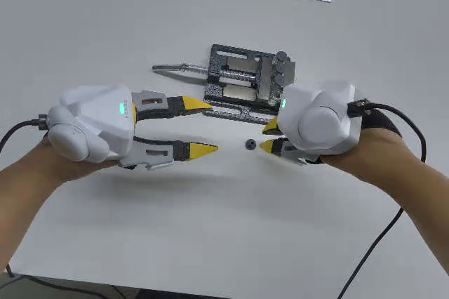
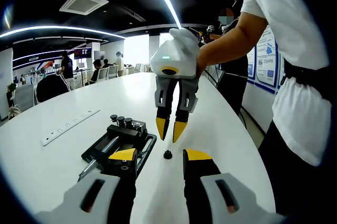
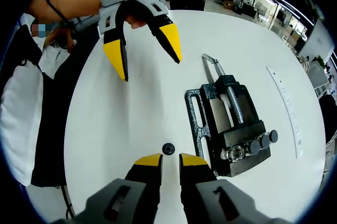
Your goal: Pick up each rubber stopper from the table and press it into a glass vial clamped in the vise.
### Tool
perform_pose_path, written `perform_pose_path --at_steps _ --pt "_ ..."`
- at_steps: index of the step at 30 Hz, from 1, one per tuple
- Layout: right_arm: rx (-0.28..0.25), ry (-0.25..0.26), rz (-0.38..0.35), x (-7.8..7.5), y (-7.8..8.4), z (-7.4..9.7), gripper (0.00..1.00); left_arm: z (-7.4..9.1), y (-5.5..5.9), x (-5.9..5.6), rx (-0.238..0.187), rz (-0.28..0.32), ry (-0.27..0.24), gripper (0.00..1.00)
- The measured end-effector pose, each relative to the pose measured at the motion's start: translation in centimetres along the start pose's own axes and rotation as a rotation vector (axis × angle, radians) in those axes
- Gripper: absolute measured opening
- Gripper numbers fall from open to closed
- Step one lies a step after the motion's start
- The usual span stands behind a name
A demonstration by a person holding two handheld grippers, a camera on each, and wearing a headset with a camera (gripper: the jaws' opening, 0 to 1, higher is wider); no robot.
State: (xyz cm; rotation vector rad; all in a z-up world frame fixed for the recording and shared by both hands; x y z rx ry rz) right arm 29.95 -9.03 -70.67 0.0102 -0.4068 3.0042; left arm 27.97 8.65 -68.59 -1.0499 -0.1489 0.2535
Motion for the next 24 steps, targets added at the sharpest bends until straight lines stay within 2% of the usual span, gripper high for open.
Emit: perform_pose_path --at_steps 9,13,16,19,24 --pt "-0.05 0.005 -0.047 0.5 0.8 -1.0 0.21 0.0 0.1 0.0 0.0 0.004 0.002 0.32" --pt "-0.111 0.009 -0.06 0.9 1.1 -1.3 0.24 -0.1 0.2 0.0 0.001 0.009 0.005 0.32" --pt "-0.135 0.016 -0.078 1.0 1.3 -1.6 0.26 -0.1 0.4 0.2 0.004 0.012 0.004 0.33" --pt "-0.151 0.033 -0.088 1.2 1.4 -1.9 0.29 -0.1 0.6 0.3 0.008 0.017 0.002 0.33" --pt "-0.188 0.073 -0.106 1.1 1.4 -2.1 0.26 0.1 0.9 0.5 0.012 0.026 -0.006 0.33"
Point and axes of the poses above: the centre of the closed fingertips' face, and the gripper's own axes: z roughly backward along the fingers, x roughly to its left, y roughly out of its underside, the point moved 8 cm from there along z, roughly backward along the fingers, and after that the axes turned 11 degrees about x, right-handed, at the moved point
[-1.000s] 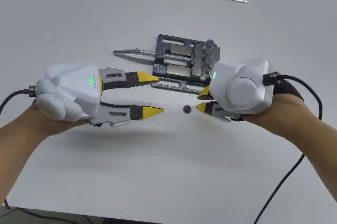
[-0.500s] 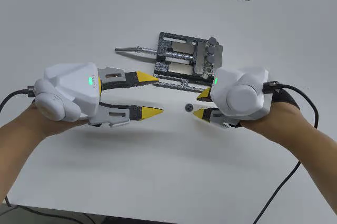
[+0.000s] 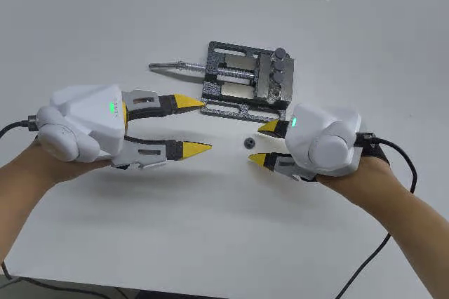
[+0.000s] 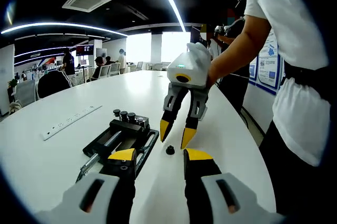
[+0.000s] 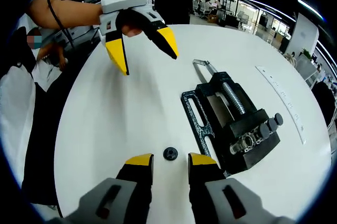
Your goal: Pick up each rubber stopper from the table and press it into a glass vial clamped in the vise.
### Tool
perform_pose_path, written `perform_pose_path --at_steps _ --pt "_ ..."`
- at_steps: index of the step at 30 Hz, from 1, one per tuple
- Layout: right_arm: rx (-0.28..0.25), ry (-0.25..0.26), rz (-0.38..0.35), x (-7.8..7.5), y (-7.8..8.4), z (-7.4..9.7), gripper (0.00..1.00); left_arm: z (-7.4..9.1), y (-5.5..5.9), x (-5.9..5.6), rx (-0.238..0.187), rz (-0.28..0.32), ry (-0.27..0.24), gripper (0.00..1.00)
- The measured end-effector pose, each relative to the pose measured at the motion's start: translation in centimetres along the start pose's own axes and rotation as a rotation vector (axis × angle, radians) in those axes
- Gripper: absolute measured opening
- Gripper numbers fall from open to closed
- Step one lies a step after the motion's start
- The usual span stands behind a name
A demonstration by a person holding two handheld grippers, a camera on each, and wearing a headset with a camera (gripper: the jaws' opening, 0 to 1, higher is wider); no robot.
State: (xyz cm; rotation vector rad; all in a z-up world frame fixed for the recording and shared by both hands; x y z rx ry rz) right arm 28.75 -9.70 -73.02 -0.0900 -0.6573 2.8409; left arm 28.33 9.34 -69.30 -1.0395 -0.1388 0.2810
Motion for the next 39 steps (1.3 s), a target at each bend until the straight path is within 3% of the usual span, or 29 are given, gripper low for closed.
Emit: perform_pose_path --at_steps 5,16,25,32,39 --pt "-0.013 0.01 -0.008 0.2 0.0 -0.4 0.24 0.3 0.3 0.2 0.001 0.011 -0.012 0.34" --pt "-0.018 0.028 0.002 0.0 -0.3 -0.8 0.09 0.6 0.7 0.5 0.004 0.025 -0.026 0.34" --pt "-0.027 0.021 -0.018 0.1 -0.2 -0.9 0.07 0.5 0.7 0.6 0.005 0.027 -0.025 0.34" --pt "-0.061 -0.041 -0.089 0.6 -0.8 -0.6 0.07 0.6 0.7 0.7 0.006 0.026 -0.025 0.34" --pt "-0.055 -0.099 -0.092 1.9 -1.0 -1.1 0.07 0.6 0.8 0.6 0.009 0.024 -0.024 0.34"
Point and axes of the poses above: the centre of the closed fingertips' face, and the gripper's own axes: z roughly backward along the fingers, x roughly to its left, y roughly out of its underside, the point moved 8 cm from there along z, roughly backward along the fingers, and after that the axes turned 11 degrees about x, right-handed, at the moved point
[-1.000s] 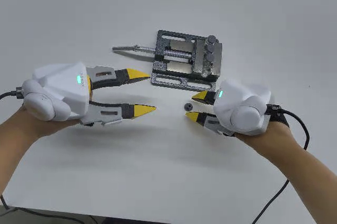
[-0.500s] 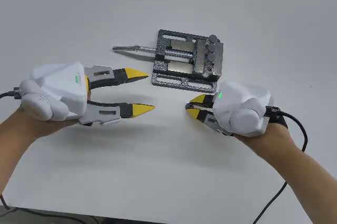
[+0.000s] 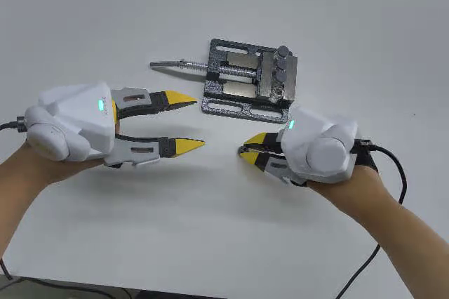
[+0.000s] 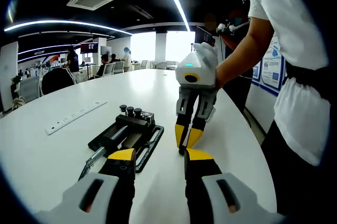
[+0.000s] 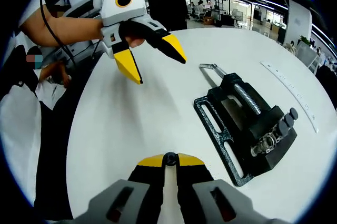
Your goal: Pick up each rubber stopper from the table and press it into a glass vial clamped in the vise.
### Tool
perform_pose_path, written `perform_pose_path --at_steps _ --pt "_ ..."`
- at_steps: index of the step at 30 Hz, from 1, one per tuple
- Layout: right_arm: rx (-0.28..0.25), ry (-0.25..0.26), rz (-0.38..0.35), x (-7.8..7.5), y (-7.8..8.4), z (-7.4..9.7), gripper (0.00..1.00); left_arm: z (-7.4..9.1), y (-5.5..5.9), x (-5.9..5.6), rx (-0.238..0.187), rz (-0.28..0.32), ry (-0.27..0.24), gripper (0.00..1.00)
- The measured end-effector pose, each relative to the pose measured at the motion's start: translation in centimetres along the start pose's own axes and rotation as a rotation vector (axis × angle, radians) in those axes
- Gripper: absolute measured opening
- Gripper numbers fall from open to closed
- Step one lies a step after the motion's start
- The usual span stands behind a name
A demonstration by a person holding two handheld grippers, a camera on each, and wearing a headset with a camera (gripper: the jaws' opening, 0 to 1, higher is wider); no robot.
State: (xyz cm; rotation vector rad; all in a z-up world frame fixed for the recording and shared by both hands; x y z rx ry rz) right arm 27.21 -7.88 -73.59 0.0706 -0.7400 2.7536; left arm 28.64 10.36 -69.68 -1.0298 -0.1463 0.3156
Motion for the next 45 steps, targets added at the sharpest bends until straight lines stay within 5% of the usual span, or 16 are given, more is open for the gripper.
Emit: perform_pose_path --at_steps 14,45 --pt "0.025 -0.101 -0.087 1.1 0.3 -0.4 0.08 0.1 -0.1 -0.2 0.0 -0.003 -0.001 0.34" --pt "0.016 -0.056 -0.104 -0.6 0.5 0.5 0.06 0.0 -0.2 -0.4 0.003 -0.007 0.002 0.33"
Point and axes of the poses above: the centre of the closed fingertips' face, and the gripper's own axes: z roughly backward along the fingers, x roughly to its left, y roughly out of its underside, the point moved 8 cm from there along z, roughly backward along the fingers, and after that the axes turned 11 degrees about x, right-handed, at the moved point
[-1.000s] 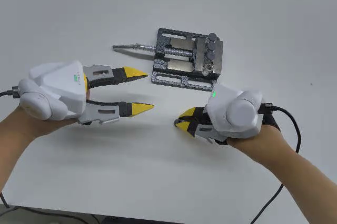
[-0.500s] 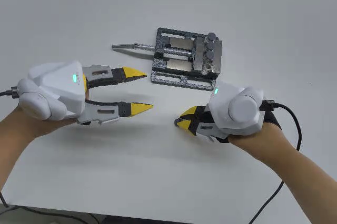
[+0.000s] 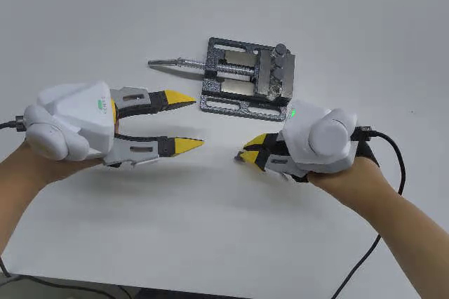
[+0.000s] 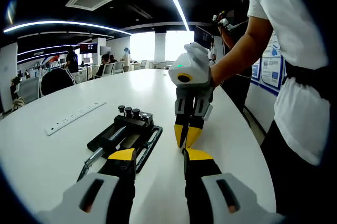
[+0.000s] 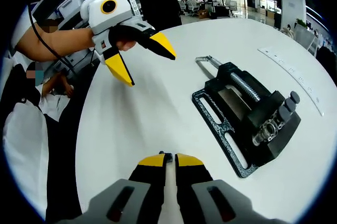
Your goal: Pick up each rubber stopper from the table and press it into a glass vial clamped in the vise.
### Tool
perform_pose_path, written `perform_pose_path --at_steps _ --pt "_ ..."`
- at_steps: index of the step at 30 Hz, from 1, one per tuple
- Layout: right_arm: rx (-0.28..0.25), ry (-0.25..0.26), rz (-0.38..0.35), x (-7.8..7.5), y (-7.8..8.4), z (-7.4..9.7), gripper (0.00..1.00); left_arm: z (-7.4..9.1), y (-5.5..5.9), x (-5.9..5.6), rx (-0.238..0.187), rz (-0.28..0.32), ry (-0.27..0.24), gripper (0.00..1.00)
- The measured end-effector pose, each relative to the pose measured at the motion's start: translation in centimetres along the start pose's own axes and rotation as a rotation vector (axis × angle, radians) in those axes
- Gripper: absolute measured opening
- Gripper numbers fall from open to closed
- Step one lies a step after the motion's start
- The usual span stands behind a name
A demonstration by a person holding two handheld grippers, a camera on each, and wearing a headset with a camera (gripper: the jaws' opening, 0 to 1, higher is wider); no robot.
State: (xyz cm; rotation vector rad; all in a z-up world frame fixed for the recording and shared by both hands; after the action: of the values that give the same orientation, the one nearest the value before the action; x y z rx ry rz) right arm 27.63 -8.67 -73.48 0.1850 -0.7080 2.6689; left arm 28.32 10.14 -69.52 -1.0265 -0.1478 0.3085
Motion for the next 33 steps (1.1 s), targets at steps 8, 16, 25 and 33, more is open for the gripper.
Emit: perform_pose_path --at_steps 8,16,25,33 --pt "-0.002 0.007 0.005 -0.1 -0.1 0.1 0.06 -0.1 0.0 0.0 0.0 0.001 0.001 0.33" --pt "0.0 0.017 0.018 0.0 -0.2 0.4 0.06 -0.1 -0.1 -0.1 -0.002 -0.002 0.003 0.33" --pt "-0.001 0.029 0.019 0.0 -0.1 0.8 0.06 -0.2 0.0 -0.4 -0.001 -0.001 0.006 0.33" --pt "-0.002 0.036 0.022 0.0 0.1 1.2 0.06 -0.6 -0.1 -0.8 -0.003 0.002 0.011 0.33"
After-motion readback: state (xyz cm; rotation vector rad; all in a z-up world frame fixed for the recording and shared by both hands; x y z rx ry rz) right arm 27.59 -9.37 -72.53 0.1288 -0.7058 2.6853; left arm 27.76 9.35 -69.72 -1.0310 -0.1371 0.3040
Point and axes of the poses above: the centre of the closed fingertips' face, and the gripper's own axes: z roughly backward along the fingers, x roughly to its left, y roughly out of its underside, the point moved 8 cm from there along z, roughly backward along the fingers, and after that the axes turned 11 degrees about x, right-handed, at the moved point
